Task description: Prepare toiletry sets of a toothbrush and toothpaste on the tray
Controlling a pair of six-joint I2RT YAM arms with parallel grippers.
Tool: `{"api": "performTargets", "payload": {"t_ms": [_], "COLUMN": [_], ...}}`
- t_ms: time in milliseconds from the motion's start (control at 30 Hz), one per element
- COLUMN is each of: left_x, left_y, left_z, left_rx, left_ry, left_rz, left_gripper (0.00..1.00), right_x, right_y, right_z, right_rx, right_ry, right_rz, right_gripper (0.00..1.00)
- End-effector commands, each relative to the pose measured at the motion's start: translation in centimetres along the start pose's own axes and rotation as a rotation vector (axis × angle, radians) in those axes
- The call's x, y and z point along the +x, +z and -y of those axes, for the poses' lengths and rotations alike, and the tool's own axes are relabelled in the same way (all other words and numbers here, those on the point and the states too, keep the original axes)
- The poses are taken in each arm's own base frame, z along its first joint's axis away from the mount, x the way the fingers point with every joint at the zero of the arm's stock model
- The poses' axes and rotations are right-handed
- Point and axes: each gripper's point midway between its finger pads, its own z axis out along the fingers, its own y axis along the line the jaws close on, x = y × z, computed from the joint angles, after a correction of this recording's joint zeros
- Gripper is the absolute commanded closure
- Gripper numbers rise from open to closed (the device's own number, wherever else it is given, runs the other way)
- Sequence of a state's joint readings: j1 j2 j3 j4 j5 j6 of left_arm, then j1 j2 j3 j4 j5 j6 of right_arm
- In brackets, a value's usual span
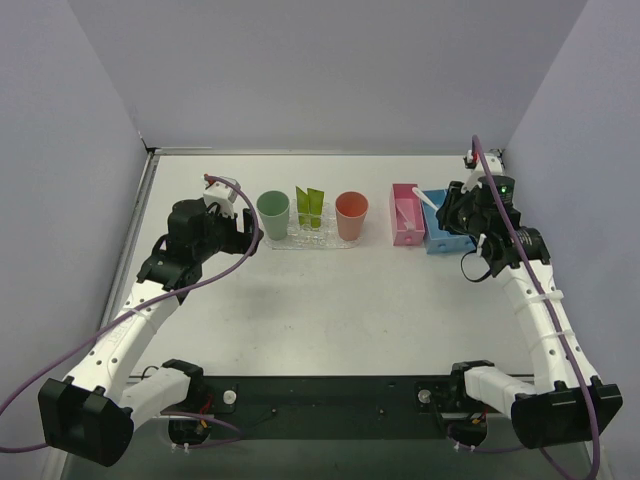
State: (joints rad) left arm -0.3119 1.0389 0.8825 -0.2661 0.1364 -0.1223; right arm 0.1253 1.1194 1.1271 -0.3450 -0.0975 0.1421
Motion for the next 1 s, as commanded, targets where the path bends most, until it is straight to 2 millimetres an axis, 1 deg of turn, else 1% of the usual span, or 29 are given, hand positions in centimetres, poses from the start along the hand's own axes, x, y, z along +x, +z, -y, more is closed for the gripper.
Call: {"api": "performTargets", "payload": {"t_ms": [0, 133, 233, 267, 467, 667, 733, 833, 933, 967], "left_x": [-1.4, -1.4, -1.7, -1.7, -2.1, -2.1, -2.1, -2.1, -2.0, -2.0], "left_y": [0.0, -0.1, -0.5, -0.5, -1.0, -1.0, -1.0, -1.0, -0.9, -0.9], "left_z": [0.5, 0.4, 0.0, -0.1, -0.3, -0.4, -0.4, -0.4, -0.3, -0.4], "left_rx": [0.022, 0.016, -0.011, -0.017, -0.034, -0.038, -0.037, -0.037, -0.034, -0.037], "left_ry": [0.012, 0.008, 0.004, 0.004, 0.004, 0.003, 0.001, 0.001, -0.001, -0.001], "left_rz": [0.044, 0.044, 0.063, 0.067, 0.091, 0.093, 0.093, 0.091, 0.089, 0.09], "left_gripper": [0.14, 0.14, 0.14, 0.14, 0.15, 0.14, 0.15, 0.14, 0.14, 0.14], "right_x": [-0.4, -1.0, -1.4, -1.4, -1.8, -1.8, -1.9, -1.9, -2.0, -1.7], "right_y": [-2.3, -3.6, -4.4, -4.6, -5.6, -6.7, -7.0, -7.3, -7.2, -7.1], "right_z": [-1.9, -2.8, -3.8, -4.4, -6.1, -8.6, -9.6, -10.5, -11.3, -12.0], "right_rx": [-0.092, -0.127, -0.161, -0.181, -0.213, -0.304, -0.338, -0.361, -0.378, -0.396], "right_ry": [0.041, 0.044, 0.045, 0.036, 0.016, 0.032, 0.032, 0.024, 0.028, 0.02], "right_rz": [0.034, 0.062, 0.078, 0.081, 0.101, 0.107, 0.111, 0.112, 0.119, 0.114], "right_gripper": [1.0, 1.0, 1.0, 1.0, 1.0, 1.0, 1.0, 1.0, 1.0, 1.0]}}
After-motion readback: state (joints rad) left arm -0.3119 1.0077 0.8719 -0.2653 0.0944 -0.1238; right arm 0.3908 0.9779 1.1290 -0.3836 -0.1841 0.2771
